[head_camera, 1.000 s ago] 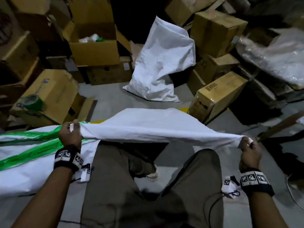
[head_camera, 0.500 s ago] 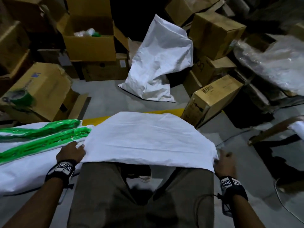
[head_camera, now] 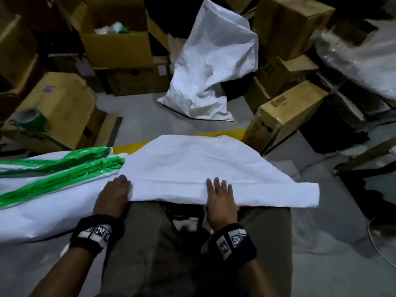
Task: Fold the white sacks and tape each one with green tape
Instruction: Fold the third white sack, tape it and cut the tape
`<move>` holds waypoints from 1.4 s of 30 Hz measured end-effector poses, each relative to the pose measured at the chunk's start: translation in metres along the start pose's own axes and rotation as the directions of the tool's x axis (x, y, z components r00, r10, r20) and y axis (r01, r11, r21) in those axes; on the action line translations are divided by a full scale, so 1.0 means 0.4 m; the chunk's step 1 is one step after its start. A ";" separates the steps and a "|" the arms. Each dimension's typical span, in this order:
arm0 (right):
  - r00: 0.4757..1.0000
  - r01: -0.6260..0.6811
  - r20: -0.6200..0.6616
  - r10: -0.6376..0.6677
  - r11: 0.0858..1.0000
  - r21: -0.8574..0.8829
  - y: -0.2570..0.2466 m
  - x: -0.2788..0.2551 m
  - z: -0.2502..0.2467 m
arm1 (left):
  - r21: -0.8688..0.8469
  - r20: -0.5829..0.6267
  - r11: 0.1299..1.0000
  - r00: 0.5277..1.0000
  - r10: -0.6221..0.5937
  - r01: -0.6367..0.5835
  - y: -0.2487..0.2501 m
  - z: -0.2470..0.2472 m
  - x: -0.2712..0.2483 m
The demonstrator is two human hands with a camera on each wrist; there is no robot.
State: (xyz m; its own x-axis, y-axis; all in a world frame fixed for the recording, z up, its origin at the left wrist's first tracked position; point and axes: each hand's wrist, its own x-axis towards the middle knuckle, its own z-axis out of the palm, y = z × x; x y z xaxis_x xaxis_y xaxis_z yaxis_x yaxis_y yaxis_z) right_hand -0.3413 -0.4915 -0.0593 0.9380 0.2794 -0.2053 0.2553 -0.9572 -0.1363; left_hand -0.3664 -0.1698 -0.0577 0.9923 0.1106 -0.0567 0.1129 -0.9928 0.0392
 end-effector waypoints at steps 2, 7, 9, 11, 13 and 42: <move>0.996 -0.084 -0.041 0.083 0.996 -0.023 -0.028 0.008 0.014 | -0.029 0.116 0.999 0.993 -0.022 0.025 0.039 -0.024 -0.041; 0.994 -0.094 -0.063 0.093 0.995 -0.016 -0.053 0.001 0.019 | -0.030 0.215 0.999 0.976 -0.020 0.028 0.134 -0.079 -0.107; 0.994 -0.065 -0.087 0.065 0.998 -0.003 -0.040 -0.007 0.018 | -0.010 0.135 0.995 0.986 0.096 -0.096 0.202 -0.086 -0.107; 0.990 -0.050 -0.134 0.052 0.999 0.016 -0.030 -0.014 0.024 | 0.020 0.042 0.957 0.957 0.289 -0.290 0.277 -0.068 -0.086; 0.985 -0.039 -0.166 0.044 0.999 0.033 -0.027 -0.019 0.027 | 0.026 -0.004 0.913 0.913 0.408 -0.408 0.336 -0.042 -0.055; 0.895 0.120 -0.446 0.025 0.948 0.294 0.568 -0.124 -0.049 | -0.122 -0.045 0.935 0.943 0.329 -0.332 0.091 -0.034 0.085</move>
State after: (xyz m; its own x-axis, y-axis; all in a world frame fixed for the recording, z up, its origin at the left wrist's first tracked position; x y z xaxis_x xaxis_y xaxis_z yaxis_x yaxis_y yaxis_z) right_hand -0.3252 -0.7243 -0.0610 0.9503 0.1924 0.2448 0.2855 -0.8521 -0.4387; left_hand -0.3279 -0.2014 -0.0445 0.9753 -0.2206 0.0043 -0.2179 -0.9598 0.1771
